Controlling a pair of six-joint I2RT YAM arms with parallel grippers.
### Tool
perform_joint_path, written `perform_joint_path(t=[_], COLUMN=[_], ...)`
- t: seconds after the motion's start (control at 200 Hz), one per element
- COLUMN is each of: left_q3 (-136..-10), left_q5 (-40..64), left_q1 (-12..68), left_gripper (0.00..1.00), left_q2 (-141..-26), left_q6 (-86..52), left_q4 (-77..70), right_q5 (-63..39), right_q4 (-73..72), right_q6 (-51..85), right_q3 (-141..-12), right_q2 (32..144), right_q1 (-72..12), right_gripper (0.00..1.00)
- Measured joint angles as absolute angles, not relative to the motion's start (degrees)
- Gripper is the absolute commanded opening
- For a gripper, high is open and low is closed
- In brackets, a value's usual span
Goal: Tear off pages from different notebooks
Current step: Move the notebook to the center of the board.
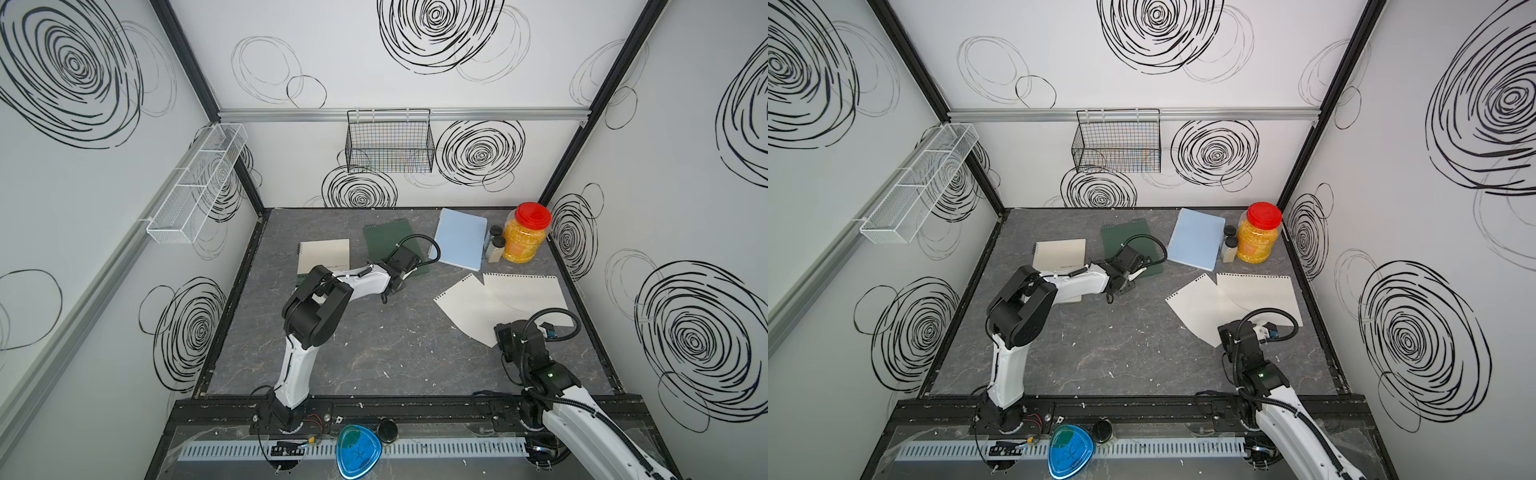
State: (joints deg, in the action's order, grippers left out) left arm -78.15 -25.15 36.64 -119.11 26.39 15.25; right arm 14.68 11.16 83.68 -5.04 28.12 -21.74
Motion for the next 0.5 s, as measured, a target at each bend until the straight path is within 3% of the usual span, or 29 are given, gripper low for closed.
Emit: perform_joint_path(t=[0.245,0.5], left_q3=[-73.3,-54.8], left_q5=[-26.0,-25.6], left_q1=[36.7,42.9], left_gripper=[0.53,0.55], left_q2=[-114.8,-88.0], left_q6=[26.0,21.3], left_q4=[12.4,-0.1], right_q5=[17.6,30.3], right_q4=[19.0,27.2], right_q6=[91.9,105.8], right_q3=[-7.3,-12.0], right_q2=[27.1,27.1], right_q1=[-27.9,-44.0], right_gripper=[0.0,0.0])
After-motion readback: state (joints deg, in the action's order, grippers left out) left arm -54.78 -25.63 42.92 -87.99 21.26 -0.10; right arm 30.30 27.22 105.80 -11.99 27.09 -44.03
